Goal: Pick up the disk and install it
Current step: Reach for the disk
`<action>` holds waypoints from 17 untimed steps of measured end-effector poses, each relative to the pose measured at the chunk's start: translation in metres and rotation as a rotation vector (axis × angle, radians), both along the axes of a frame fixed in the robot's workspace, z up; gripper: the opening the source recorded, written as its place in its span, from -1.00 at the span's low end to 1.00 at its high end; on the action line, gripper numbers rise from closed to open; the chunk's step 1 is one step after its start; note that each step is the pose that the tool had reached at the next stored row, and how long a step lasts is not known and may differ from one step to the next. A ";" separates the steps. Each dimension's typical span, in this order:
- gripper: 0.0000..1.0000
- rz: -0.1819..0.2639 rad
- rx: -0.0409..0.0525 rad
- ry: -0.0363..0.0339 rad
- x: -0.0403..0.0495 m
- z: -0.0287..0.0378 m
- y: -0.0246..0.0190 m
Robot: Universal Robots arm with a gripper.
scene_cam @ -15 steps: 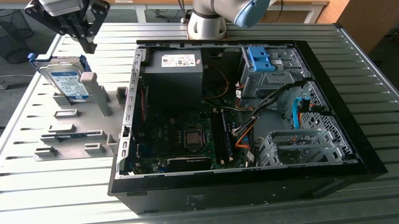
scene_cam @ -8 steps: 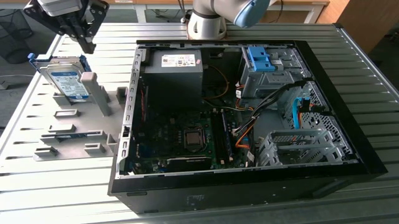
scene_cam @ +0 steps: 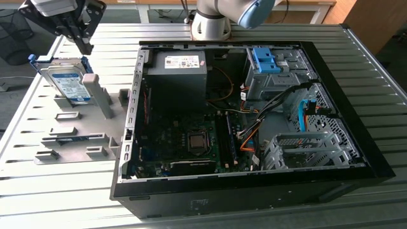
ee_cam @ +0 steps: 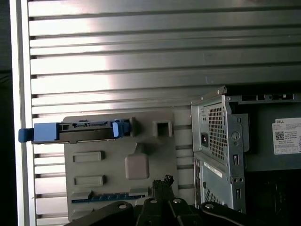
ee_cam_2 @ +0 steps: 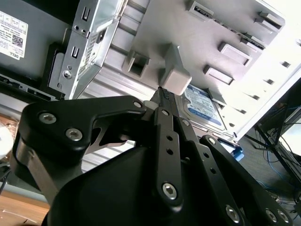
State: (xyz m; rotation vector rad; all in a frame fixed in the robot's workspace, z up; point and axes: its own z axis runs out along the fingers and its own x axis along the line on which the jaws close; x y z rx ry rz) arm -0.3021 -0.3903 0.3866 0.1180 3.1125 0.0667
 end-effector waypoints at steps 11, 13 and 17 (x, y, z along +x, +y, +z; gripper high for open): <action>-0.79 0.000 0.0000 0.0000 -0.0137 -0.0009 0.0025; -0.79 0.000 0.0000 0.0000 -0.0181 -0.0012 0.0043; -0.79 0.000 0.0000 0.0003 -0.0278 -0.0017 0.0101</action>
